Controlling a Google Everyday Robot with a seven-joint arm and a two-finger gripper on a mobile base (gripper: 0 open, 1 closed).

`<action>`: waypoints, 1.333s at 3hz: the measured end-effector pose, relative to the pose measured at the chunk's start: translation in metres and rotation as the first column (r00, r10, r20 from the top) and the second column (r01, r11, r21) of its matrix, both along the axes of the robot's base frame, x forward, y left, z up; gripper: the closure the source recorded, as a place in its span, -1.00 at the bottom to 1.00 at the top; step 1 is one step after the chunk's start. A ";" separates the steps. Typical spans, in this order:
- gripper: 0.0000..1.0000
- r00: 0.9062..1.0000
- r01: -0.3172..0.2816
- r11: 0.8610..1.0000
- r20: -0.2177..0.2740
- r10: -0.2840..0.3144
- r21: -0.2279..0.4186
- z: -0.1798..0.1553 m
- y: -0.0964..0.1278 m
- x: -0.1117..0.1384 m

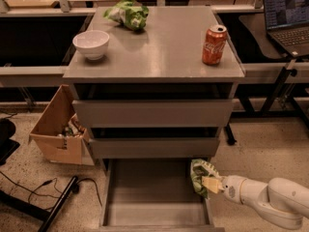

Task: Place green jalapeno chip bag into bottom drawer

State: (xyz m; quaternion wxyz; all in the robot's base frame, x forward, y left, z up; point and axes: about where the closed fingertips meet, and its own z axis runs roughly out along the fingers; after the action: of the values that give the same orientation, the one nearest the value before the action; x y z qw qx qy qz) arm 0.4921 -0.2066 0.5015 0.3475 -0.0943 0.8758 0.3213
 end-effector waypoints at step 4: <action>1.00 0.993 -0.117 0.993 -0.024 0.117 0.020 -0.158 0.025 0.078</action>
Offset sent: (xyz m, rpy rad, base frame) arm 0.0462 0.0204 -0.0842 0.0319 0.0263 0.0835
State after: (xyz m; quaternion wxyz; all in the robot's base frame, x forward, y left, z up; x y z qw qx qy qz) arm 0.5704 -0.1812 0.3437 0.3179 -0.1382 0.8702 0.3502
